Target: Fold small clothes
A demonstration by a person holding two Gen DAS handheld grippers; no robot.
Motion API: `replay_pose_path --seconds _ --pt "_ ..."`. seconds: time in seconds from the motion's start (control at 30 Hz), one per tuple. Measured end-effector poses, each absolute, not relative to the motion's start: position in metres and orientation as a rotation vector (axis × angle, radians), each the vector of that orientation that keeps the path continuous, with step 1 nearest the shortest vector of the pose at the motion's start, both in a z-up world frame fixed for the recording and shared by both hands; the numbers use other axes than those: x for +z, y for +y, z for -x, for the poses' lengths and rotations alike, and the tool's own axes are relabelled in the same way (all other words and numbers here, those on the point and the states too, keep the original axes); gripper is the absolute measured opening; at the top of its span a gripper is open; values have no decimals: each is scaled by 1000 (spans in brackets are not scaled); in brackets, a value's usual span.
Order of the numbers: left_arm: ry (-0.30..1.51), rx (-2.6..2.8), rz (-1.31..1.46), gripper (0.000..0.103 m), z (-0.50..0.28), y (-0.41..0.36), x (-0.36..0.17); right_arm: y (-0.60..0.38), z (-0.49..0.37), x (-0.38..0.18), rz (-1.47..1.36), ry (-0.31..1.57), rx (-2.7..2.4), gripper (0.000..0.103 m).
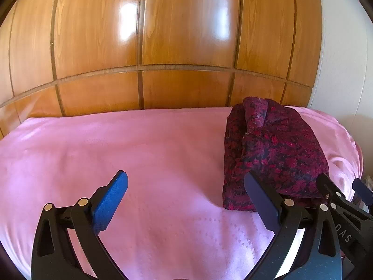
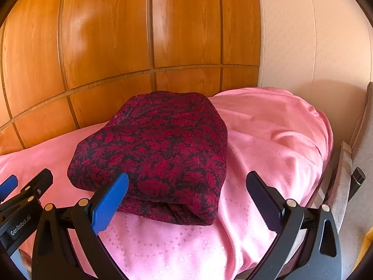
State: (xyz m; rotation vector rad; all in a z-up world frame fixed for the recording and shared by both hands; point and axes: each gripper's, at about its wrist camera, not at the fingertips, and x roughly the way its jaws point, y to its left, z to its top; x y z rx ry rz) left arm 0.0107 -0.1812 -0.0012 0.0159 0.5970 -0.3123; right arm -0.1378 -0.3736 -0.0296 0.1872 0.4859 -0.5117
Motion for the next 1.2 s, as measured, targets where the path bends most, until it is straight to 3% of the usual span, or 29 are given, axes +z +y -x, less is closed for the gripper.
replay_pose_path --seconds 1.2 --pt "592 -300 -40 99 -7 -186 -5 -372 137 -36 -195 495 -491 101"
